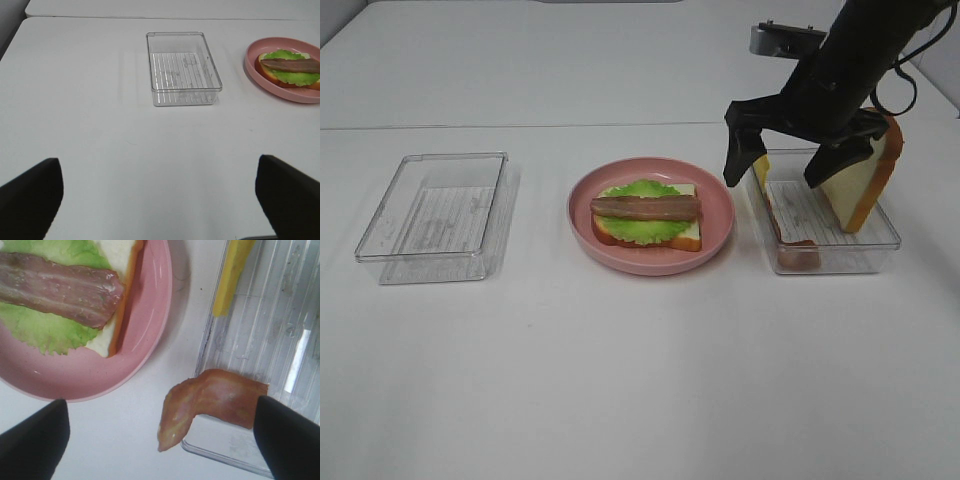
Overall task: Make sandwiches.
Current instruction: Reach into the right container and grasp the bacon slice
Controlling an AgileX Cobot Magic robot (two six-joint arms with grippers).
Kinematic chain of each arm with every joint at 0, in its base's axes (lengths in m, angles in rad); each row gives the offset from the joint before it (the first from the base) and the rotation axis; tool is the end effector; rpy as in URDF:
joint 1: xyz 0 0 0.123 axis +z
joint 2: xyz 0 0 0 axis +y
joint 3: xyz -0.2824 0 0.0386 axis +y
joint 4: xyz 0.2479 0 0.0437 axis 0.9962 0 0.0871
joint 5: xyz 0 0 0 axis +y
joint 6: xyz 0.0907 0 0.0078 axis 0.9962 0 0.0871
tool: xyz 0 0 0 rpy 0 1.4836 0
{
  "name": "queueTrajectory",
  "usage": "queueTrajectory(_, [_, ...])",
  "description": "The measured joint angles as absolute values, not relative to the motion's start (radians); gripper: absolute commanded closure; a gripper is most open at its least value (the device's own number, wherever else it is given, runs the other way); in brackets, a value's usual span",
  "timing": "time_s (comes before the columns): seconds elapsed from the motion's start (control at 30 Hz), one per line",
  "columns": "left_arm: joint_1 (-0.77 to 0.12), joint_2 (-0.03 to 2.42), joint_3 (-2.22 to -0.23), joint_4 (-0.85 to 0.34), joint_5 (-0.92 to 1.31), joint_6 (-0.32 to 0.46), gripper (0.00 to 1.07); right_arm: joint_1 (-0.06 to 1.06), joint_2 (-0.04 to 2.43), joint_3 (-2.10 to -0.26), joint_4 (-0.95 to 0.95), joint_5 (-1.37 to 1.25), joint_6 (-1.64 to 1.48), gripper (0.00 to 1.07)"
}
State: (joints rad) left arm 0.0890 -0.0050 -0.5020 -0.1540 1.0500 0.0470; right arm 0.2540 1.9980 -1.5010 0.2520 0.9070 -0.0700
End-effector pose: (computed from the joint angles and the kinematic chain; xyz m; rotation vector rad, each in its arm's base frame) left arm -0.0048 -0.0126 0.2793 -0.0357 2.0182 -0.0975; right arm 0.3967 0.1215 0.1982 -0.2793 2.8762 0.3489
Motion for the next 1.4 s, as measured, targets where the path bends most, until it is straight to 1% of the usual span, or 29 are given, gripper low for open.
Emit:
queueTrajectory(0.17, [0.089,-0.005,-0.502,-0.154,1.05,0.047,0.09,0.254,2.074,-1.501,0.226,0.902,-0.091,0.18])
queueTrajectory(0.33, [0.089,-0.005,-0.502,-0.154,1.05,0.047,0.09,0.254,2.083,-1.501,0.176,0.89,-0.091,0.18])
queueTrajectory(0.53, [0.089,-0.005,-0.502,-0.154,1.05,0.047,0.09,0.254,2.083,-1.501,0.17,0.889,-0.091,0.2])
queueTrajectory(0.9, [0.089,-0.005,-0.502,-0.154,1.05,0.047,0.09,0.254,2.096,-1.5,0.169,0.89,-0.091,0.21])
queueTrajectory(0.93, [0.089,-0.005,-0.502,-0.154,1.05,0.047,0.09,0.254,2.098,-1.498,0.169,0.89,-0.091,0.22])
queueTrajectory(0.97, [0.089,-0.005,-0.502,-0.154,1.05,0.047,0.09,0.254,2.098,-1.498,0.169,0.89,-0.092,0.28])
queueTrajectory(1.0, [0.089,-0.005,-0.502,-0.154,1.05,0.047,0.09,0.254,2.098,-1.498,0.169,0.89,-0.092,0.28])
queueTrajectory(1.03, [0.089,-0.005,-0.502,-0.154,1.05,0.047,0.09,0.254,2.098,-1.498,0.169,0.89,-0.092,0.37])
queueTrajectory(1.07, [0.089,-0.005,-0.502,-0.154,1.05,0.047,0.09,0.254,2.098,-1.498,0.169,0.89,-0.092,0.37])
queueTrajectory(1.1, [0.089,-0.005,-0.502,-0.154,1.05,0.047,0.09,0.254,2.098,-1.498,0.167,0.89,-0.092,0.43])
queueTrajectory(1.13, [0.089,-0.005,-0.502,-0.154,1.05,0.047,0.09,0.254,2.098,-1.498,0.165,0.89,-0.092,0.54])
queueTrajectory(1.17, [0.089,-0.005,-0.502,-0.154,1.05,0.047,0.09,0.254,2.098,-1.498,0.165,0.89,-0.092,0.54])
queueTrajectory(1.23, [0.089,-0.005,-0.502,-0.154,1.05,0.047,0.09,0.254,2.098,-1.498,0.163,0.89,-0.092,0.65])
queueTrajectory(1.4, [0.089,-0.005,-0.502,-0.154,1.05,0.047,0.09,0.254,2.098,-1.498,0.163,0.89,-0.092,0.66])
